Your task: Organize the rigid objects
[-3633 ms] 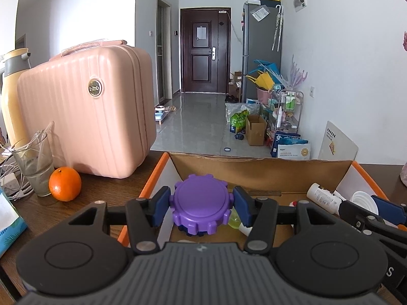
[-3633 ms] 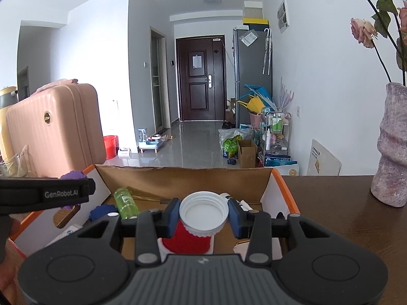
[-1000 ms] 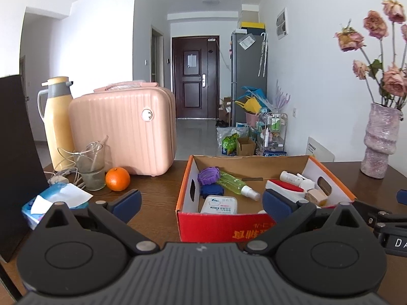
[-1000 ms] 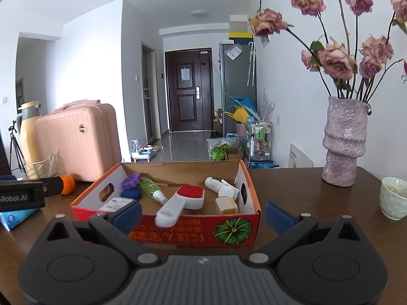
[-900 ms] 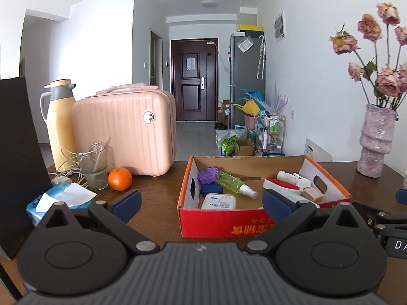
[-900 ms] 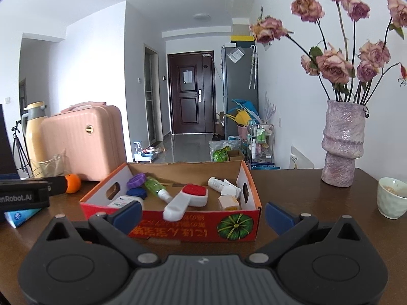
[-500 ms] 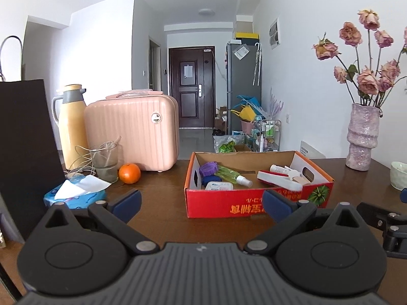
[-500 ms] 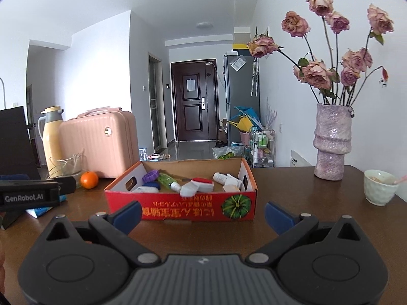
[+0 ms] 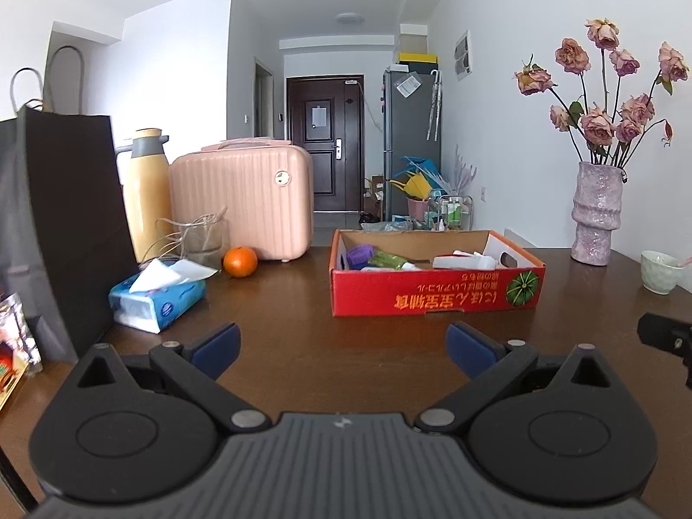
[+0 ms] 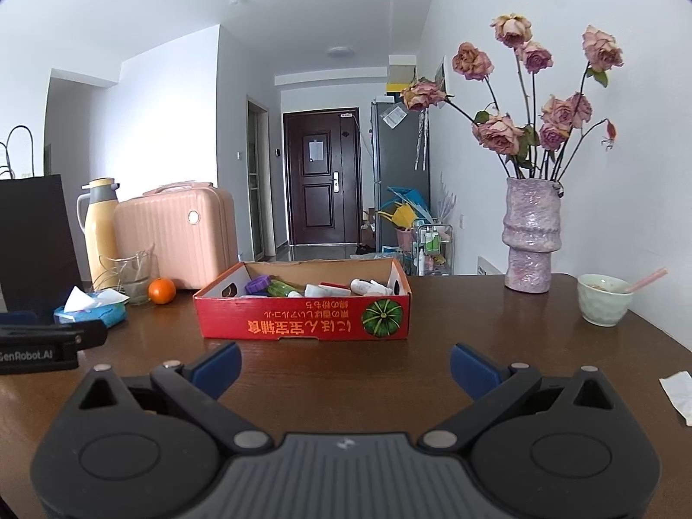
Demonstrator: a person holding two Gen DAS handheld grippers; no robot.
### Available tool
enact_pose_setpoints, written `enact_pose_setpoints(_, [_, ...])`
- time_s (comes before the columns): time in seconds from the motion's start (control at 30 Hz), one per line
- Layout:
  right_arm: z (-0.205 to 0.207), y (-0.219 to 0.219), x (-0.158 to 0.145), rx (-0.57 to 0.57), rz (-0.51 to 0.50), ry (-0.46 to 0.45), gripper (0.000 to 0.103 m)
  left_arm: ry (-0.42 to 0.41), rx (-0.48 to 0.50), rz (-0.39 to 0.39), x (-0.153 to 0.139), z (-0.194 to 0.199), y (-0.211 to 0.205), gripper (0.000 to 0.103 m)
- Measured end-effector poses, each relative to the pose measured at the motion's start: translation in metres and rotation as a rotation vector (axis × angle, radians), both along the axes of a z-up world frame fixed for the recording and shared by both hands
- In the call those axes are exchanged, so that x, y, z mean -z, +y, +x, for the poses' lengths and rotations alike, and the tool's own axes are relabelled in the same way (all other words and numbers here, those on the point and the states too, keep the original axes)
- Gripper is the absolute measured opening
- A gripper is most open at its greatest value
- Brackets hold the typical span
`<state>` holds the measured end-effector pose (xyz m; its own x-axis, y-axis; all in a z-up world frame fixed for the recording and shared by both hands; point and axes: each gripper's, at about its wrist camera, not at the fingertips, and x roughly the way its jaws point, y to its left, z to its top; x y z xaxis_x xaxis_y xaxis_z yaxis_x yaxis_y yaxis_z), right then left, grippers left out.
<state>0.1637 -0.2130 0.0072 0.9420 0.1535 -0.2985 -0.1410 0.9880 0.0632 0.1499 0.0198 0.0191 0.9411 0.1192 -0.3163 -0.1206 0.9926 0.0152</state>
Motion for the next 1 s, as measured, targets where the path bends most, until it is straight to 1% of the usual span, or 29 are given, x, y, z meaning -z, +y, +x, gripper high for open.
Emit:
enact_pose_setpoints(0.2, [-0.021,-0.002,0.004,-0.002,-0.002,0.013,0.103,0.003,-0.016,-0.005,0.004,-0.024,0.004,0.103])
enact_pose_setpoints(0.37, [-0.029,-0.001,0.004,-0.003,-0.004,0.008,0.103,-0.004,-0.018,-0.014,0.002,-0.032,0.004,0.103])
enact_pose_setpoints(0.73, [-0.037,0.003,0.0,-0.017,-0.011,-0.015,0.103,-0.012,-0.008,-0.011,0.0,-0.037,0.002,0.103])
enact_pose_setpoints(1.0, [-0.037,0.004,-0.001,-0.019,-0.012,-0.015,0.103,-0.009,-0.005,-0.011,-0.001,-0.037,0.002,0.103])
